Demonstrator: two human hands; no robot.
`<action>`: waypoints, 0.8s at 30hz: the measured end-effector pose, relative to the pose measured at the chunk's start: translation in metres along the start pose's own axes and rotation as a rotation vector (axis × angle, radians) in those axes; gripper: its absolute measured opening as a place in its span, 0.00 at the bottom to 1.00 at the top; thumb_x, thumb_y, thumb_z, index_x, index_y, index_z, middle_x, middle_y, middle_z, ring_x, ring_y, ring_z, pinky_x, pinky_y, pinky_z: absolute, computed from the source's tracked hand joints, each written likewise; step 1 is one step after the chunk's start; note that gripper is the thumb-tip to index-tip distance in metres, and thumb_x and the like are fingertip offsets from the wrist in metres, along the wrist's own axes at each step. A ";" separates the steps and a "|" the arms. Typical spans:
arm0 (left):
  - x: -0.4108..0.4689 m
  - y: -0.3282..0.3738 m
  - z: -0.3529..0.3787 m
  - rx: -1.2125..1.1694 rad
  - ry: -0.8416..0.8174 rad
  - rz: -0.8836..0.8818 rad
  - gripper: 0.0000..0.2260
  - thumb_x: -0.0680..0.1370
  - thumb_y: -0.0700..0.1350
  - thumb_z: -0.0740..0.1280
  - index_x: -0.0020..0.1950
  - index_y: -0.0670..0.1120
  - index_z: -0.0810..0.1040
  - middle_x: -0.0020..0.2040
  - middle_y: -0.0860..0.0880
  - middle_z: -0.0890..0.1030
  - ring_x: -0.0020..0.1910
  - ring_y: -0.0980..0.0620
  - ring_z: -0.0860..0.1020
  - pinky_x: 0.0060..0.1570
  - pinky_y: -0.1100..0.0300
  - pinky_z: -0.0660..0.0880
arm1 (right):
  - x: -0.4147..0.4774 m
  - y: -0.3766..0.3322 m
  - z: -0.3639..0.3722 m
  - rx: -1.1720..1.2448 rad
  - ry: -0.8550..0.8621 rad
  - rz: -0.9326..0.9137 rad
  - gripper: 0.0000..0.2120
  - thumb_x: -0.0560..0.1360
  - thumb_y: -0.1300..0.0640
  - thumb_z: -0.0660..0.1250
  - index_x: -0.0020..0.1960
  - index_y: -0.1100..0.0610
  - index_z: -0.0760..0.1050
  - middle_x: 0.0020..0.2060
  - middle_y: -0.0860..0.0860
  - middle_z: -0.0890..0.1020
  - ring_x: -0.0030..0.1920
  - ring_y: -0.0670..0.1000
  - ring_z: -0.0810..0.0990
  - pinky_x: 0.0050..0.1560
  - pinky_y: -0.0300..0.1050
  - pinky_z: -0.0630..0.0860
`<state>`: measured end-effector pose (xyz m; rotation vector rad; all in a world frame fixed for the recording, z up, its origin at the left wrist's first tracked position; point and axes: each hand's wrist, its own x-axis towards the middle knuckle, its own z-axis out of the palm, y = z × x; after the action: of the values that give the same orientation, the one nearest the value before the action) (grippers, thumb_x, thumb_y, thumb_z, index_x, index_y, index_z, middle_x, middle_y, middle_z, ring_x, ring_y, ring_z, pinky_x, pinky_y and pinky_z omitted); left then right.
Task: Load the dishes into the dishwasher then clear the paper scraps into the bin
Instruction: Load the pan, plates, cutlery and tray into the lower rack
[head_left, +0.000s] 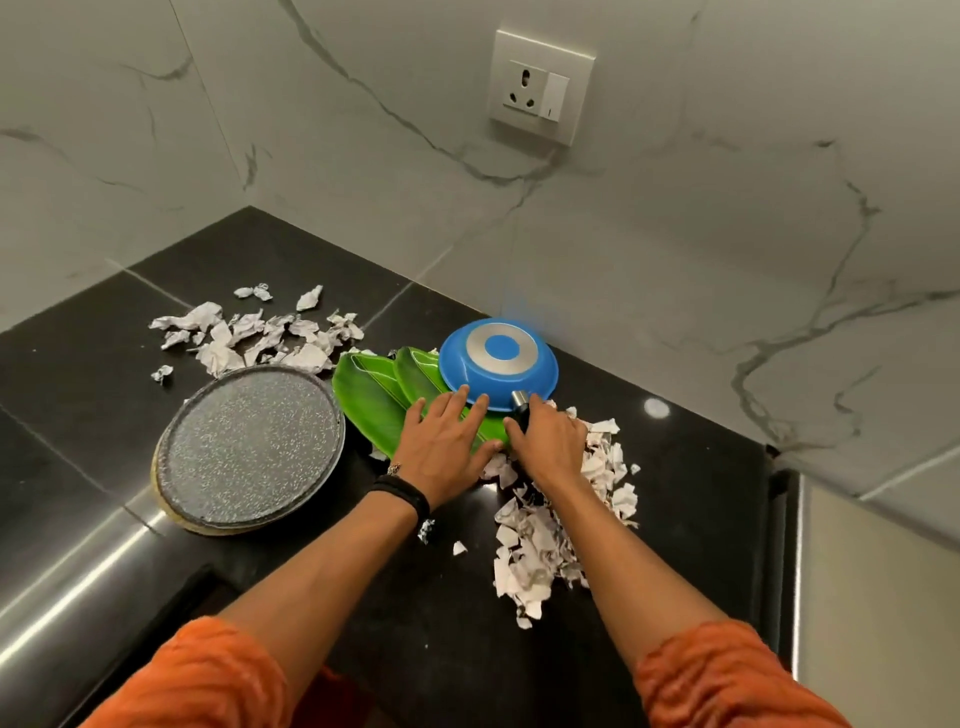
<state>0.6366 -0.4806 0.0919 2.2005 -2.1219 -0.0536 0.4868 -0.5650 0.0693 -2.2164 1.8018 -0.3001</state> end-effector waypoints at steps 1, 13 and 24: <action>0.002 -0.003 0.003 -0.004 0.002 -0.003 0.34 0.80 0.68 0.45 0.82 0.52 0.58 0.81 0.45 0.61 0.79 0.46 0.62 0.76 0.42 0.60 | 0.002 0.000 0.005 -0.016 -0.002 0.006 0.25 0.81 0.43 0.62 0.72 0.55 0.70 0.58 0.52 0.83 0.61 0.56 0.80 0.68 0.58 0.68; 0.018 -0.013 0.007 0.001 0.048 0.041 0.35 0.79 0.66 0.43 0.80 0.51 0.64 0.78 0.45 0.67 0.77 0.44 0.66 0.75 0.41 0.61 | 0.012 0.004 0.031 0.057 0.284 -0.022 0.21 0.80 0.50 0.67 0.71 0.55 0.74 0.48 0.50 0.86 0.54 0.51 0.84 0.77 0.62 0.56; 0.054 -0.032 -0.037 -0.081 0.249 0.077 0.32 0.81 0.66 0.50 0.83 0.53 0.56 0.80 0.41 0.62 0.77 0.38 0.64 0.71 0.38 0.65 | -0.015 0.002 -0.018 0.106 0.524 -0.213 0.19 0.80 0.51 0.69 0.70 0.52 0.74 0.48 0.46 0.86 0.51 0.46 0.84 0.79 0.64 0.49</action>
<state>0.6736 -0.5317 0.1274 1.9629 -2.0279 0.1306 0.4764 -0.5521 0.0862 -2.4075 1.7151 -1.0802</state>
